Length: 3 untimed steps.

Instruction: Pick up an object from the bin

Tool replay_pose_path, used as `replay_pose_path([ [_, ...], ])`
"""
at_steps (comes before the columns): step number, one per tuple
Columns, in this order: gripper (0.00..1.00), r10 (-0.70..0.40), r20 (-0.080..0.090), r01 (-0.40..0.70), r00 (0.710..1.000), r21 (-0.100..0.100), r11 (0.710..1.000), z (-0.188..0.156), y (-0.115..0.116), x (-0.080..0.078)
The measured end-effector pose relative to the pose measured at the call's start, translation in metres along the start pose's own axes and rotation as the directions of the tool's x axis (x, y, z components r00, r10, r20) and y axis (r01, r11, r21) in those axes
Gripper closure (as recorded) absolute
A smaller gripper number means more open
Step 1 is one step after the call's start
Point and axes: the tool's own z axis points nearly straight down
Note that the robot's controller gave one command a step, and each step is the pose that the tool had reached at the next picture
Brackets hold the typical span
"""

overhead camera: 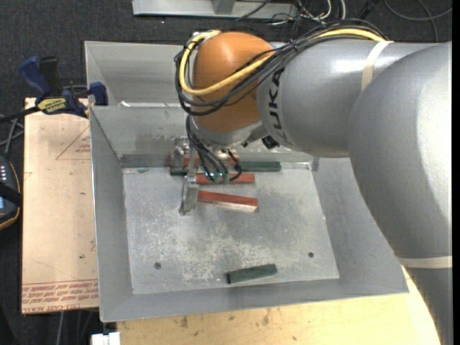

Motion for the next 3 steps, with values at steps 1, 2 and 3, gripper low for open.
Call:
replay_pose_path([
  [1,1.00,0.004,0.008,-0.004,1.000,-0.001,1.000,-0.0052,-0.0011,-0.0020],
  [2,0.00,0.004,0.008,-0.004,1.000,-0.001,1.000,-0.0052,-0.0012,-0.0021],
  [3,0.00,0.004,0.008,-0.004,1.000,-0.001,1.000,-0.0052,-0.0013,-0.0021],
])
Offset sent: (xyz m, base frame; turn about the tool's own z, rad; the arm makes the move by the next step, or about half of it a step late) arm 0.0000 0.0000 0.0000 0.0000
